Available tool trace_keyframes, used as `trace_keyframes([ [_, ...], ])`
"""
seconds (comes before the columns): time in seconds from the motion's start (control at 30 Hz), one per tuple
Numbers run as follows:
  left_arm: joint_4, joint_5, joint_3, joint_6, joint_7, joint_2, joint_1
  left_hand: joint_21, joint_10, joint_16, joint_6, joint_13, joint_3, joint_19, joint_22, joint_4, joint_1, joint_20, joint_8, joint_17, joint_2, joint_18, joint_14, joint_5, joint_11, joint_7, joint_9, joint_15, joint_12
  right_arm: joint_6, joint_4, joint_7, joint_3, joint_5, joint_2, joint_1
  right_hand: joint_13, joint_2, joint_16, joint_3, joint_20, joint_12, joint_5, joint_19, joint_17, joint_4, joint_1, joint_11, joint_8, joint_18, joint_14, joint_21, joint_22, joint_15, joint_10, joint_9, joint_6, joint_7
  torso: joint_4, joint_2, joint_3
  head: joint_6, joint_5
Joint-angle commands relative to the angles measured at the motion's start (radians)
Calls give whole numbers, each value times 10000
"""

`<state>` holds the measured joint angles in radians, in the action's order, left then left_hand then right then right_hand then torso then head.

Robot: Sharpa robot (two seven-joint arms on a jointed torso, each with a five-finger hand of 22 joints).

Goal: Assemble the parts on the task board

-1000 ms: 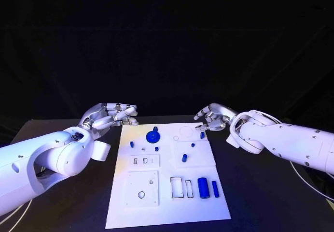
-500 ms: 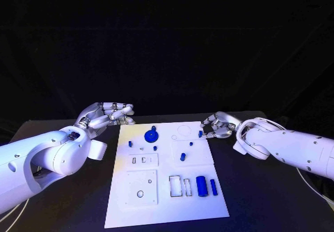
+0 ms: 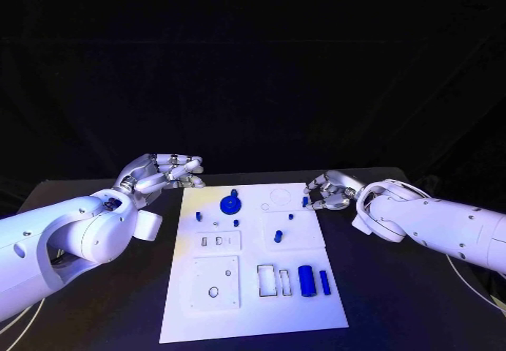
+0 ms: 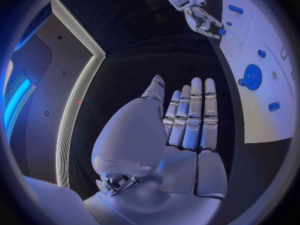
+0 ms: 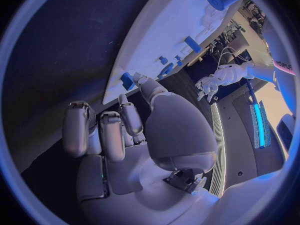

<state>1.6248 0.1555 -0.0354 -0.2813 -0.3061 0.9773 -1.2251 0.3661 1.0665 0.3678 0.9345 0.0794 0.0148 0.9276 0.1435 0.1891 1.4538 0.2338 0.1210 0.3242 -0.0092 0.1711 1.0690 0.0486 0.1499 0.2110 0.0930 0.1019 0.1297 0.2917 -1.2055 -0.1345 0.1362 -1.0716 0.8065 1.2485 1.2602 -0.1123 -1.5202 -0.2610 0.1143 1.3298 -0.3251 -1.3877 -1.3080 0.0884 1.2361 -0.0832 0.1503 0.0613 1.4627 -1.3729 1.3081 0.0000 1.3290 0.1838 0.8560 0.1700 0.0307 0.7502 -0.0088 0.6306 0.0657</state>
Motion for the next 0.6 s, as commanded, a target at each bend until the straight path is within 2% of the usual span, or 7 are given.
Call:
trace_keyframes([
  [0.03, 29, -6, -4, 204, -39, -9, -7, 12, -12, -20, 24, 15, -31, 67, -12, -37, 68, -28, -27, 9, 27, 138, 58, 8, 57, 43, -10, -19, -64, 38, 23, 100, -1, -184, -37, -14, 165, 157, -63, 70, -14, 163, -57, -91, -1730, -35, -7, 32, 107, 65, 873, -52, 76, 55, 204, 44, 268, -32, 10, 12, 1, -18, 27],
  [0.27, -13, -6, 11, 221, -31, -36, 1, 12, -12, -20, 24, 15, -31, 67, -12, -37, 68, -28, -27, 9, 27, 138, 58, 8, 57, 43, -10, -19, -64, 57, 77, 203, -1, -201, -112, -19, 393, 304, -118, 86, -61, 359, -62, -197, -1834, -92, -17, 118, 330, 32, 896, -159, 234, -10, 382, 112, 713, -130, -6, -5, -2, 26, 45],
  [0.37, -15, -6, 15, 222, -27, -37, 3, 12, -12, -20, 24, 15, -31, 67, -12, -37, 68, -28, -27, 9, 27, 138, 58, 8, 57, 43, -10, -19, -64, 52, 92, 240, -1, -238, -134, -20, 456, 323, -150, 82, -73, 410, -55, -254, -1897, -93, -10, 133, 351, 11, 911, -221, 318, -23, 435, 115, 767, -146, 12, 0, 2, 60, 41],
  [0.6, -13, -6, 19, 219, -22, -45, 4, 15, -12, -22, 27, 15, -30, 77, -13, -39, 76, -32, -30, 12, 39, 137, 69, 8, 59, 47, -10, -19, -68, 9, 113, 295, -2, -313, -212, -20, 470, 324, -155, 83, -76, 422, -48, -266, -1907, -91, -8, 138, 355, 7, 914, -234, 336, -27, 446, 115, 780, -150, 5, -8, 3, 111, 36],
])
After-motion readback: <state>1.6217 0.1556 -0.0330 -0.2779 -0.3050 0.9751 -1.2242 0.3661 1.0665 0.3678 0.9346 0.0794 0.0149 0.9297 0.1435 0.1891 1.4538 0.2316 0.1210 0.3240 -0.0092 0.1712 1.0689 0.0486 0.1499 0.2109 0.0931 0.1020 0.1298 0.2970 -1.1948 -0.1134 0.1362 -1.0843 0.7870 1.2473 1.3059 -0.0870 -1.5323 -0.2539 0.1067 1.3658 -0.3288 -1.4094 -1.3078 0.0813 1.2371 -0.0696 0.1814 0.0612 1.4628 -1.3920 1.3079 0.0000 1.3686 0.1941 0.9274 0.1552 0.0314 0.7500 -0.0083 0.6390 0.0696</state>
